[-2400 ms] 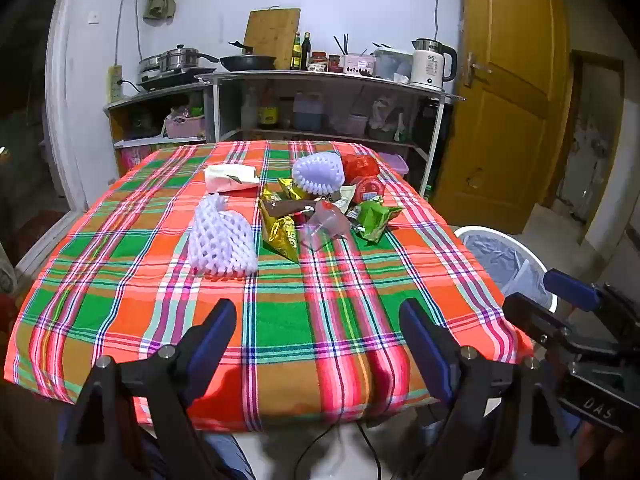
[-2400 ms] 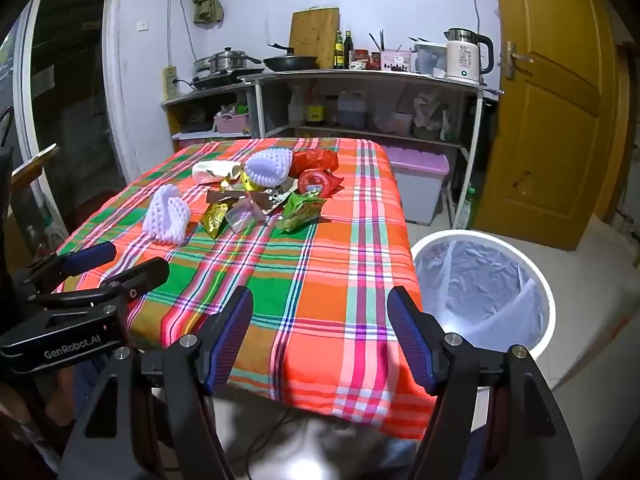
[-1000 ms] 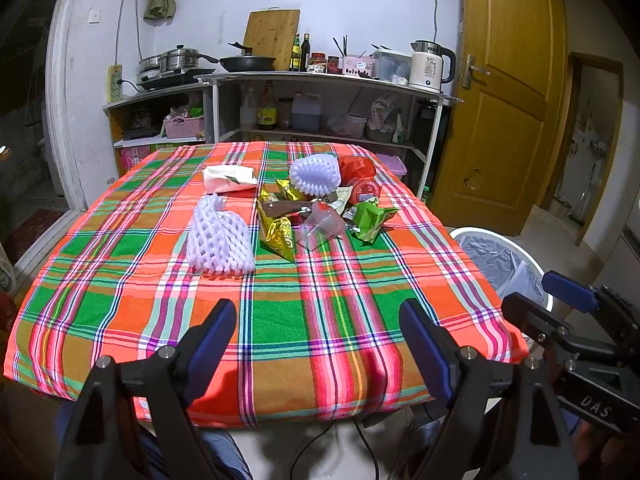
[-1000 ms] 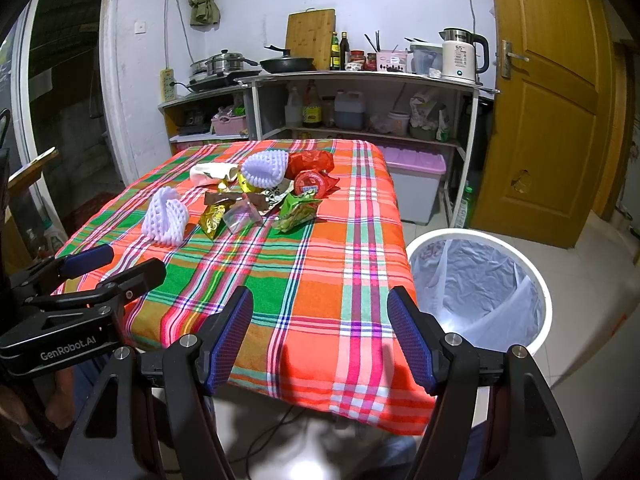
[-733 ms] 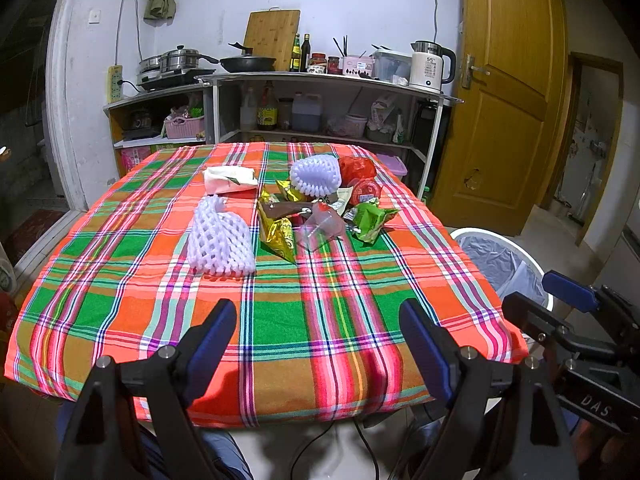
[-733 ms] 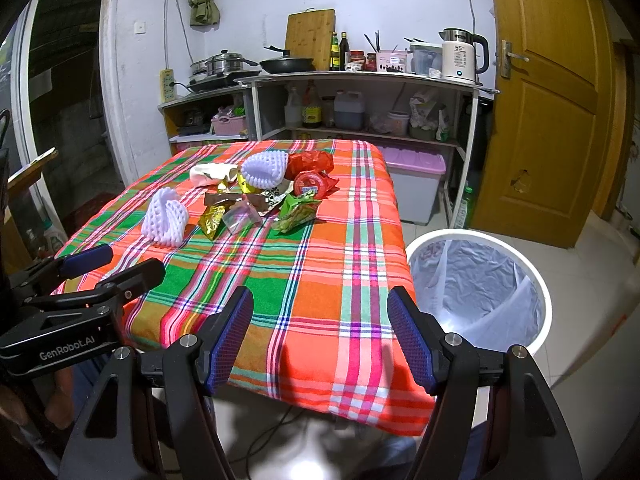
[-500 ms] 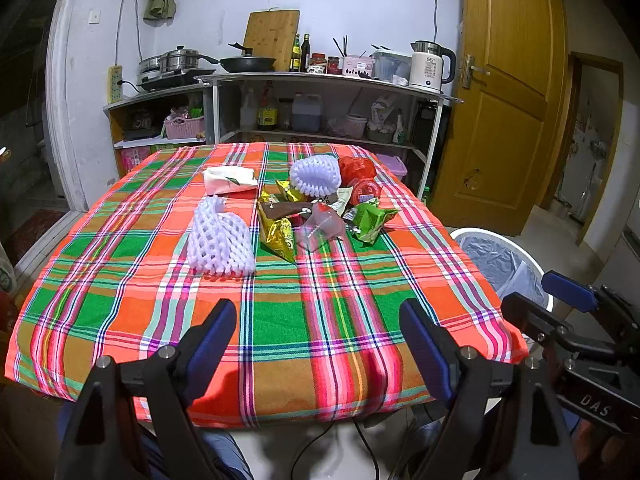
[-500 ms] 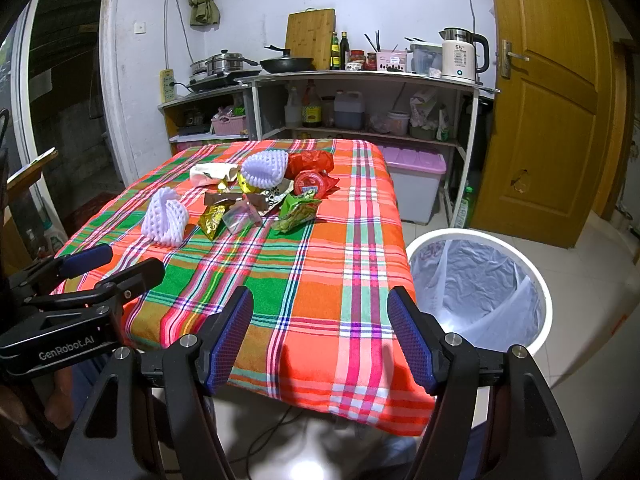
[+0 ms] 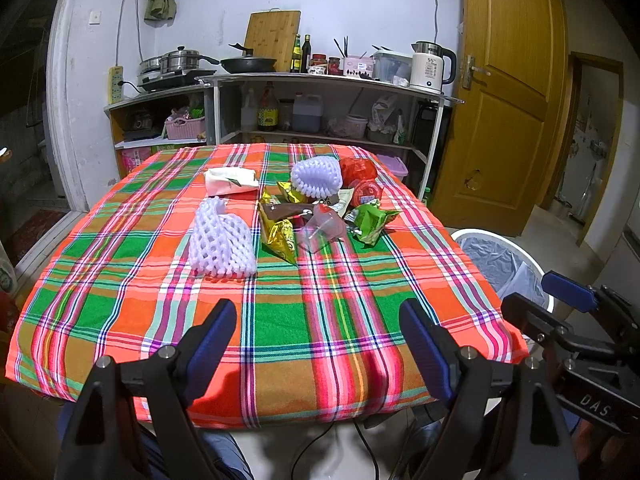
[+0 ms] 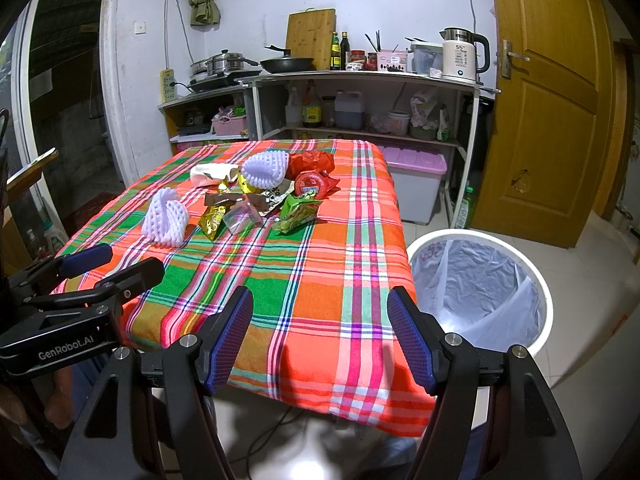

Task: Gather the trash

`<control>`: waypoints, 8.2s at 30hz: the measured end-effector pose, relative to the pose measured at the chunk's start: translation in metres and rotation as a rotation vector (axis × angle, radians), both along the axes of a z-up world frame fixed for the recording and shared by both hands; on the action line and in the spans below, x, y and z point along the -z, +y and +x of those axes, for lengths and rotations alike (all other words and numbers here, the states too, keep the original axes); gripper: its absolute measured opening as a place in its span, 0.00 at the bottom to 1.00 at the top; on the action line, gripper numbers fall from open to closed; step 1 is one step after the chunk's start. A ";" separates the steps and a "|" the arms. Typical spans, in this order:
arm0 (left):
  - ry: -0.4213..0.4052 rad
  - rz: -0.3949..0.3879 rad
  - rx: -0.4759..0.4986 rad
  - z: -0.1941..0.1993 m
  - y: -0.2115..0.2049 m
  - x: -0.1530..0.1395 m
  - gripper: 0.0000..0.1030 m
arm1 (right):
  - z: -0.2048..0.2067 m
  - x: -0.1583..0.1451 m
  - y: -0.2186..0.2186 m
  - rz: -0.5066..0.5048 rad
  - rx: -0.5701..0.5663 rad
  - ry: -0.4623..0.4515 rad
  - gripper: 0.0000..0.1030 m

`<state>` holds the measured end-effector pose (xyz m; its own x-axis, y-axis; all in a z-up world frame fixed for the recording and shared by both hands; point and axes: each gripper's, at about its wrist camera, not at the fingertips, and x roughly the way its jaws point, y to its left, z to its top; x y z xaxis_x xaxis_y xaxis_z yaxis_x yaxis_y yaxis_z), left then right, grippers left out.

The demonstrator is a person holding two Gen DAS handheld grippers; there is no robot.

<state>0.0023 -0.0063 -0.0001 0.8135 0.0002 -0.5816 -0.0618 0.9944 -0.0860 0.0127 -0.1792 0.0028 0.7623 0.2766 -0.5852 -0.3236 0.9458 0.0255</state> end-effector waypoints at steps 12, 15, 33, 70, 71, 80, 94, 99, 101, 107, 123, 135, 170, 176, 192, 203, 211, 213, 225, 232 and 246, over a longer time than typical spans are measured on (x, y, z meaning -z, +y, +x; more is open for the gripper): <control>0.000 -0.014 0.000 -0.001 0.004 -0.002 0.82 | -0.001 0.000 0.000 0.003 -0.003 0.001 0.68; 0.002 -0.017 -0.004 -0.003 0.010 -0.008 0.82 | 0.001 0.002 0.002 0.003 -0.005 0.007 0.68; -0.006 -0.072 -0.111 0.023 0.061 0.009 0.82 | 0.035 0.010 0.021 0.016 -0.051 0.046 0.68; 0.150 -0.122 -0.115 0.099 0.110 0.049 0.42 | 0.169 0.050 0.135 -0.115 -0.356 0.200 0.65; 0.150 -0.124 -0.114 0.099 0.110 0.049 0.42 | 0.170 0.051 0.135 -0.120 -0.357 0.209 0.63; 0.143 -0.130 -0.098 0.098 0.110 0.048 0.28 | 0.175 0.052 0.137 -0.104 -0.343 0.227 0.41; 0.082 -0.118 -0.088 0.076 0.101 0.020 0.20 | 0.135 0.019 0.091 0.031 -0.290 0.185 0.41; 0.054 -0.111 -0.042 0.072 0.082 0.005 0.20 | 0.120 0.009 0.059 0.062 -0.229 0.165 0.41; 0.046 -0.103 -0.011 0.074 0.069 0.000 0.20 | 0.115 0.006 0.041 0.075 -0.192 0.158 0.41; 0.040 -0.090 0.107 0.087 0.023 -0.007 0.20 | 0.106 0.003 -0.014 0.102 -0.078 0.147 0.42; 0.084 -0.086 0.411 0.137 -0.110 -0.010 0.20 | 0.104 0.024 -0.135 0.158 0.187 0.190 0.42; 0.189 -0.083 0.526 0.163 -0.167 0.019 0.23 | 0.116 0.057 -0.174 0.177 0.265 0.284 0.42; 0.064 -0.134 0.325 0.120 -0.088 -0.009 0.58 | 0.095 0.022 -0.142 0.216 0.190 0.189 0.53; 0.050 -0.120 0.277 0.107 -0.060 -0.010 0.62 | 0.093 0.011 -0.111 0.215 0.125 0.181 0.53; 0.022 -0.110 0.117 0.089 0.025 -0.002 0.62 | 0.101 0.008 -0.035 0.198 -0.023 0.199 0.53; 0.043 -0.131 0.041 0.111 0.068 0.007 0.62 | 0.123 0.019 0.003 0.185 -0.084 0.246 0.53; 0.100 -0.166 0.042 0.139 0.080 0.023 0.62 | 0.152 0.034 0.026 0.175 -0.112 0.286 0.53; 0.112 -0.172 0.043 0.145 0.082 0.027 0.62 | 0.159 0.038 0.032 0.174 -0.116 0.295 0.53; 0.167 -0.209 0.077 0.172 0.081 0.037 0.61 | 0.192 0.052 0.051 0.179 -0.120 0.328 0.53; 0.142 -0.187 0.069 0.168 0.078 0.032 0.32 | 0.196 0.053 0.048 0.173 -0.100 0.322 0.23; 0.093 -0.168 0.071 0.149 0.069 0.019 0.03 | 0.181 0.045 0.040 0.183 -0.100 0.292 0.10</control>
